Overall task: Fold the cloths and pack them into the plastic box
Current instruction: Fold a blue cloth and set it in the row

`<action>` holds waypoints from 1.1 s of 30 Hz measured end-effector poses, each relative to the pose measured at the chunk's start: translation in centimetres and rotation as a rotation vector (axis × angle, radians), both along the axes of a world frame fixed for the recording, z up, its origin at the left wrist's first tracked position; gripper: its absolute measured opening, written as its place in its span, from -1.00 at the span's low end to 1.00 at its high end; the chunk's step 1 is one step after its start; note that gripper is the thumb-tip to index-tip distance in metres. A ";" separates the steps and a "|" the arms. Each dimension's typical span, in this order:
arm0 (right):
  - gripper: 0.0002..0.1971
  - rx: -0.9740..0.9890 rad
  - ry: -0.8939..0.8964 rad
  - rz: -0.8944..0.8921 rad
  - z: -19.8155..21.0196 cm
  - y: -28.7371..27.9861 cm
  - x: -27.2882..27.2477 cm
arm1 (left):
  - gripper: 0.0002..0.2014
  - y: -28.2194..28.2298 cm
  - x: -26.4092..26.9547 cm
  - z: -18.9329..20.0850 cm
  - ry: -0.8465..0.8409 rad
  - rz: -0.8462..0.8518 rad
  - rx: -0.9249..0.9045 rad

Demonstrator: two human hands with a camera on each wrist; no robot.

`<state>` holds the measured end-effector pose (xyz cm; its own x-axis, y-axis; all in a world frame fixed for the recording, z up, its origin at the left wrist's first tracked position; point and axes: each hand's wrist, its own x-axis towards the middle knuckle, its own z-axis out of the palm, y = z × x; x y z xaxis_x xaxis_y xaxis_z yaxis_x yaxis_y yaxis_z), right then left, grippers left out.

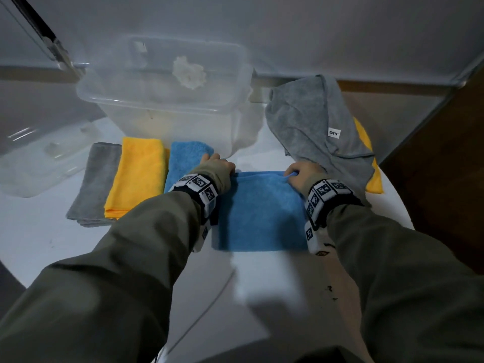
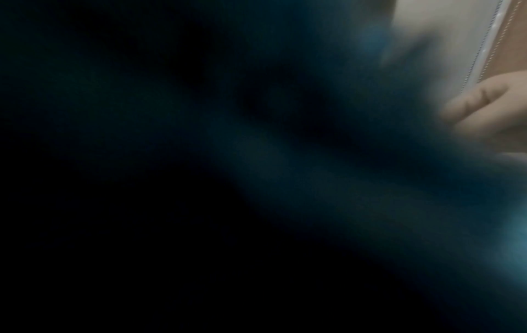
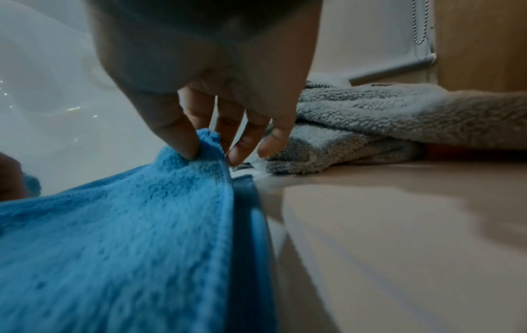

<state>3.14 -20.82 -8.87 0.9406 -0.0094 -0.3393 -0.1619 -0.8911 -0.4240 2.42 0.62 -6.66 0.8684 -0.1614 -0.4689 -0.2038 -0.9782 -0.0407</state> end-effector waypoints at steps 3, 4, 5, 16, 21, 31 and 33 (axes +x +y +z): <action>-0.82 -0.007 0.002 -0.071 0.6 -0.1 0.3 | -0.70 -0.3 0.3 0.3 -0.040 -0.079 0.010; -0.80 -0.041 0.022 -0.054 0.8 0.0 0.5 | -0.71 -0.4 0.4 0.3 -0.045 -0.093 0.015; -0.76 -0.073 0.051 -0.035 0.8 0.2 0.7 | -0.71 -0.6 0.3 0.5 -0.042 -0.101 0.029; -0.70 -0.185 0.147 0.026 -1.1 -0.5 1.3 | -0.46 -1.8 0.7 -0.2 0.069 -0.011 0.167; -0.65 -0.167 0.142 0.098 -1.4 -1.2 0.5 | -0.53 -2.0 0.4 -0.6 -0.012 -0.092 0.234; -0.57 -0.133 0.201 0.048 0.3 -2.0 -0.8 | -0.75 -2.3 -5.1 0.4 0.049 -0.027 -0.274; -0.37 -0.264 0.380 0.170 1.4 -2.0 -1.5 | -0.68 -2.6 -6.8 -1.1 0.237 -0.129 -0.146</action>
